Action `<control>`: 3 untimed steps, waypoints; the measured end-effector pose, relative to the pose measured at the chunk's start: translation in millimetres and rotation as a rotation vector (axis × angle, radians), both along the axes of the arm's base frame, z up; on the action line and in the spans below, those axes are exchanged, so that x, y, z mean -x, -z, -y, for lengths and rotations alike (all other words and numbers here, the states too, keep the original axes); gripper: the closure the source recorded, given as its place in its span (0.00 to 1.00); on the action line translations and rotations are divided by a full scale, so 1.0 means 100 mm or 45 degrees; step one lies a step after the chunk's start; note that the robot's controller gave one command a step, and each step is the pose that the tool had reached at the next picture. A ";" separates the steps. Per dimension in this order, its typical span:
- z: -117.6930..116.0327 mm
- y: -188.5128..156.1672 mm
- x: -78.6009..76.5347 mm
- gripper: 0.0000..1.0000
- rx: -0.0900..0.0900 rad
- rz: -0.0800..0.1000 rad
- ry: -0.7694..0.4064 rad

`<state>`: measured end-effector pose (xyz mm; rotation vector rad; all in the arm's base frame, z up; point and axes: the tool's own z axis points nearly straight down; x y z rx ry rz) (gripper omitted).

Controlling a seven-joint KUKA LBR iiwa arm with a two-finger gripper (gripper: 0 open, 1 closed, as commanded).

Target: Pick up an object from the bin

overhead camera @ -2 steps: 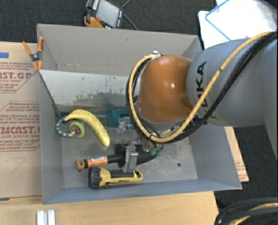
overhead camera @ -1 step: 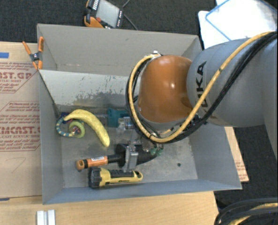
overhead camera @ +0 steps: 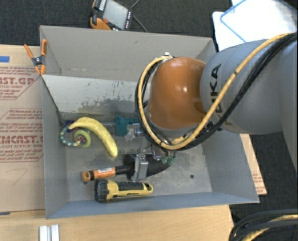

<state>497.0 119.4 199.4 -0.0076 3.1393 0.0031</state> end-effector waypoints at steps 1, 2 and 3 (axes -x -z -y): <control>-0.07 0.10 0.11 0.00 -0.001 -0.001 0.061; 0.25 0.29 0.06 0.00 0.002 -0.001 0.052; 0.02 0.37 0.13 0.00 -0.004 -0.001 0.122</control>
Offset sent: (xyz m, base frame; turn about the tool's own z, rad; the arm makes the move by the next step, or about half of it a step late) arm -0.0061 -0.0233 -0.0272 0.0381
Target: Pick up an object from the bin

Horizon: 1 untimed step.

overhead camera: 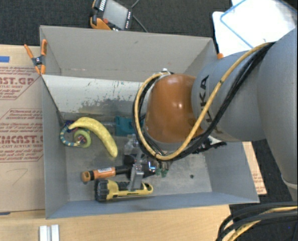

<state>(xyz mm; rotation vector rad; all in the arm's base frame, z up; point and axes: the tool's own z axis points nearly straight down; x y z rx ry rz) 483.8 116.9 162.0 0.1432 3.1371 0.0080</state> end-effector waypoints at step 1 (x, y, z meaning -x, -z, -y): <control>0.00 0.15 -0.07 0.00 0.001 0.004 -0.015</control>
Offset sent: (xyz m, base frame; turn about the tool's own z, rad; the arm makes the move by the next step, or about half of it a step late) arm 0.0432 0.0185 0.0086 -0.0376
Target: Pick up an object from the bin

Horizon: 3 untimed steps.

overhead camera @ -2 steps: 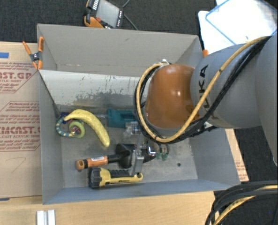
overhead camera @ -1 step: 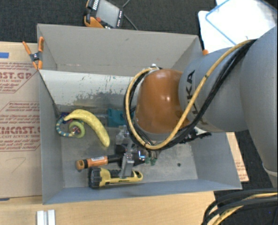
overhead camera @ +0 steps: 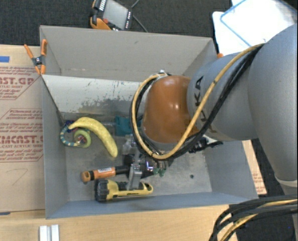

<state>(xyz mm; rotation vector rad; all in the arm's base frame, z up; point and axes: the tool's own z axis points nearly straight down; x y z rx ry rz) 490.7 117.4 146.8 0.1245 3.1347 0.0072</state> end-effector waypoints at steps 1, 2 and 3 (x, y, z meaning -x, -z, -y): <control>-0.19 -0.23 -0.37 1.00 -0.003 0.002 -0.034; -0.19 -0.23 -0.37 1.00 -0.003 0.002 -0.034; -0.04 0.15 -0.19 1.00 0.000 0.002 -0.453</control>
Offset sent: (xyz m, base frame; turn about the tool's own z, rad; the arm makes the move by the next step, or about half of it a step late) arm 0.0000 0.0000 0.0000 0.0000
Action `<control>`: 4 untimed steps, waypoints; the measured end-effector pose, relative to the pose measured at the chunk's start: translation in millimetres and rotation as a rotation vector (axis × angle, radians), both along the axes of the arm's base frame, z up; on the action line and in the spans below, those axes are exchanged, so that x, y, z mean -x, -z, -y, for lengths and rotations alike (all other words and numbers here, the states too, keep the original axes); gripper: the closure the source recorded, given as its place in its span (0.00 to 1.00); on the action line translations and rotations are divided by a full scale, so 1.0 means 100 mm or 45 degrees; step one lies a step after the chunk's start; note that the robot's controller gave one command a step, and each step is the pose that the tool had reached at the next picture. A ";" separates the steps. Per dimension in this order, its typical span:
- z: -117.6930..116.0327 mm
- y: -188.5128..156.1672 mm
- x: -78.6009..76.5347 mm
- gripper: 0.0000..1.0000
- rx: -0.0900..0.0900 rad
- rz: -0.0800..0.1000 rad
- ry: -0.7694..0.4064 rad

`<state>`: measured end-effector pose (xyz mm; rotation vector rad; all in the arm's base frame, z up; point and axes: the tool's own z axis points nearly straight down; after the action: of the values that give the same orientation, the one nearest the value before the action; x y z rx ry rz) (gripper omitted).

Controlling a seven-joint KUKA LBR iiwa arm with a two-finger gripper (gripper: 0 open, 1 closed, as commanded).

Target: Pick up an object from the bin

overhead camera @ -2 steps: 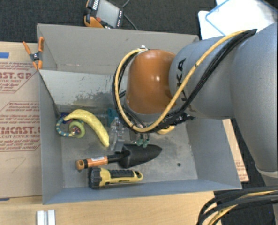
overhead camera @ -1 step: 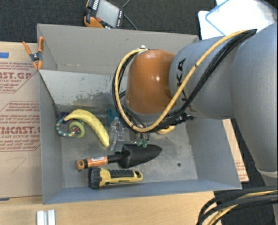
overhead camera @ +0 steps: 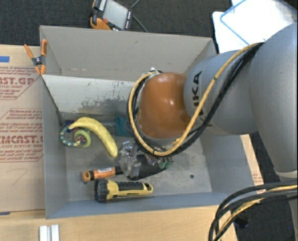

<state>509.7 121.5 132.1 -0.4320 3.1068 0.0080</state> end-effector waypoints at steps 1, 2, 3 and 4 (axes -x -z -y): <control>-0.20 0.17 -0.14 1.00 -0.002 0.004 -0.077; -0.24 0.58 -0.08 1.00 -0.002 0.013 -0.445; -0.38 0.57 -0.07 1.00 -0.002 0.024 -0.034; -0.09 0.57 -0.02 1.00 -0.011 0.043 -0.425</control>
Offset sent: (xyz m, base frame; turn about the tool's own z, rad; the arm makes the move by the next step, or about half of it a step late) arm 0.0055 0.0206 -0.0621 -0.3566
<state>512.0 130.1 75.3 -0.9323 2.9598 0.0150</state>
